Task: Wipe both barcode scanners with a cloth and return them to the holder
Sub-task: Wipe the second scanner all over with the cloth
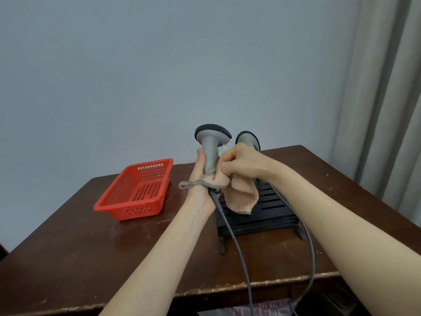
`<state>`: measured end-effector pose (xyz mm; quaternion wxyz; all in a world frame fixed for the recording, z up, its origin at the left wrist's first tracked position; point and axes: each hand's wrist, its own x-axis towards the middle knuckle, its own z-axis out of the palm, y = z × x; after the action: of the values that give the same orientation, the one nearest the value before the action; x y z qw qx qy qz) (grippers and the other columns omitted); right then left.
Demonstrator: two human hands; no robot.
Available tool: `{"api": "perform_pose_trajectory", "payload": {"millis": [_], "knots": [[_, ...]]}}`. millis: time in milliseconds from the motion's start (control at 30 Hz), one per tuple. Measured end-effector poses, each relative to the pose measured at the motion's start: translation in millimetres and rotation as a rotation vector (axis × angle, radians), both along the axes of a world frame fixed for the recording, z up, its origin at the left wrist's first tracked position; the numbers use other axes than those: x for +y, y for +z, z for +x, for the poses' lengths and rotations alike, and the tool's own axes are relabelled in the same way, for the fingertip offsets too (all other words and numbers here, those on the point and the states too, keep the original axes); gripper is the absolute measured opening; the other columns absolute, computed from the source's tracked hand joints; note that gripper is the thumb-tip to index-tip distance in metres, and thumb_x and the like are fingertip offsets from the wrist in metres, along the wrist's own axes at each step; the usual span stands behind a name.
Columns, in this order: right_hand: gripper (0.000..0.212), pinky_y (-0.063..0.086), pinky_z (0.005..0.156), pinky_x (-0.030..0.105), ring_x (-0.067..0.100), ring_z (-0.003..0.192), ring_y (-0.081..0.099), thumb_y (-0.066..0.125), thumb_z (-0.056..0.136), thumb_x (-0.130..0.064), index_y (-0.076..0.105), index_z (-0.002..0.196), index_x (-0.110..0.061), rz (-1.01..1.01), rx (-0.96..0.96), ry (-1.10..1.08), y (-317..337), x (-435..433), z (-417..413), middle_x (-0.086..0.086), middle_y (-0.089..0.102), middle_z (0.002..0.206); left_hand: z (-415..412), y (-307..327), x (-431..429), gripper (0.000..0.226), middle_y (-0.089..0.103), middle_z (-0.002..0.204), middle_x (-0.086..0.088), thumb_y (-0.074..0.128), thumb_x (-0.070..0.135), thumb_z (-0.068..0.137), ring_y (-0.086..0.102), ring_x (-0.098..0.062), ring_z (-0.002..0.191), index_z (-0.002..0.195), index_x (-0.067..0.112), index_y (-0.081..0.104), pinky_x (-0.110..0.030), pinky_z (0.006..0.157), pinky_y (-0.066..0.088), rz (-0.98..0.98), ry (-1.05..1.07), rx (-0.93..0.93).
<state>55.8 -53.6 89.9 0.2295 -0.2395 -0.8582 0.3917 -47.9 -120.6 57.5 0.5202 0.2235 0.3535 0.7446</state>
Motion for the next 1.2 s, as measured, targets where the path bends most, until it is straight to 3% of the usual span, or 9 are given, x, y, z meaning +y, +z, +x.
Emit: {"api": "perform_pose_trajectory", "payload": {"millis": [167, 300, 433, 533, 633, 733, 867, 1033, 1200], "knots": [[0.018, 0.046, 0.071, 0.02, 0.005, 0.076, 0.057, 0.056, 0.078, -0.009, 0.071, 0.073, -0.017, 0.094, 0.267, -0.375, -3.3, 14.8, -2.1, -0.004, 0.069, 0.077, -9.3, 1.9, 1.2, 0.051, 0.056, 0.074, -0.006, 0.052, 0.055, 0.089, 0.046, -0.011, 0.043, 0.106, 0.008, 0.058, -0.019, 0.035, 0.039, -0.077, 0.097, 0.018], [0.027, 0.053, 0.084, 0.027, 0.007, 0.087, 0.064, 0.059, 0.079, -0.01, 0.073, 0.089, -0.029, 0.017, 0.5, -0.355, 4.8, 14.0, -14.0, -0.012, 0.071, 0.086, -5.3, -1.8, 1.7, 0.048, 0.058, 0.077, -0.005, 0.05, 0.053, 0.092, 0.05, -0.013, 0.046, 0.107, 0.008, 0.059, -0.02, 0.035, 0.039, -0.126, 0.113, -0.004], [0.03, 0.049, 0.087, 0.017, -0.001, 0.095, 0.06, 0.058, 0.086, -0.005, 0.072, 0.11, -0.018, -0.022, 0.373, -0.145, 0.1, 2.1, -15.2, -0.013, 0.069, 0.102, -1.4, 0.5, 2.3, 0.047, 0.062, 0.07, -0.008, 0.045, 0.051, 0.094, 0.053, -0.016, 0.051, 0.099, 0.007, 0.063, -0.02, 0.037, 0.039, -0.105, 0.104, -0.014], [0.028, 0.042, 0.071, 0.005, -0.009, 0.073, 0.056, 0.058, 0.083, 0.003, 0.076, 0.095, -0.014, -0.017, 0.276, -0.025, -3.8, -4.2, -11.5, -0.016, 0.062, 0.076, -3.1, -2.4, 2.6, 0.038, 0.061, 0.063, -0.003, 0.038, 0.04, 0.099, 0.052, -0.014, 0.054, 0.089, 0.011, 0.061, -0.019, 0.04, 0.037, -0.05, 0.109, 0.046], [0.027, 0.05, 0.069, 0.013, 0.004, 0.07, 0.06, 0.057, 0.078, 0.005, 0.077, 0.075, -0.012, -0.045, 0.187, 0.017, -3.7, -4.5, -8.7, -0.008, 0.064, 0.065, -3.0, -6.2, 0.5, 0.058, 0.05, 0.059, -0.003, 0.034, 0.061, 0.094, 0.047, -0.013, 0.049, 0.078, 0.013, 0.062, -0.021, 0.045, 0.036, 0.002, 0.037, 0.04], [0.025, 0.056, 0.064, 0.026, 0.014, 0.064, 0.064, 0.053, 0.082, 0.003, 0.074, 0.075, -0.01, -0.125, 0.292, -0.064, -2.9, -2.5, -8.8, 0.001, 0.068, 0.07, -2.3, -4.4, 0.0, 0.061, 0.054, 0.066, -0.003, 0.037, 0.067, 0.088, 0.049, -0.011, 0.051, 0.09, 0.013, 0.065, -0.019, 0.04, 0.037, 0.028, 0.0, 0.057], [0.024, 0.05, 0.068, 0.014, 0.001, 0.077, 0.062, 0.054, 0.089, -0.007, 0.073, 0.098, -0.019, 0.023, 0.434, -0.248, -2.9, 9.8, -10.8, -0.016, 0.067, 0.082, 1.5, -2.5, -1.0, 0.057, 0.056, 0.072, -0.005, 0.044, 0.062, 0.089, 0.045, -0.01, 0.047, 0.103, 0.01, 0.062, -0.017, 0.035, 0.038, -0.005, -0.002, 0.051], [0.018, 0.052, 0.074, 0.022, 0.003, 0.067, 0.062, 0.056, 0.083, -0.003, 0.073, 0.082, -0.006, -0.092, 0.226, -0.134, -7.0, 8.7, -3.8, -0.005, 0.067, 0.069, -2.8, 6.4, -0.6, 0.047, 0.058, 0.065, -0.004, 0.045, 0.054, 0.093, 0.047, -0.011, 0.042, 0.09, 0.01, 0.062, -0.017, 0.034, 0.037, 0.033, 0.016, 0.044], [0.016, 0.045, 0.071, 0.025, 0.01, 0.085, 0.058, 0.056, 0.083, -0.014, 0.07, 0.091, -0.016, 0.012, 0.253, -0.422, -5.9, 19.1, 0.0, -0.006, 0.064, 0.085, -10.0, 16.8, -5.4, 0.028, 0.052, 0.072, -0.003, 0.057, 0.035, 0.091, 0.043, -0.011, 0.046, 0.098, 0.008, 0.059, -0.018, 0.036, 0.036, -0.015, 0.135, 0.068]]}}
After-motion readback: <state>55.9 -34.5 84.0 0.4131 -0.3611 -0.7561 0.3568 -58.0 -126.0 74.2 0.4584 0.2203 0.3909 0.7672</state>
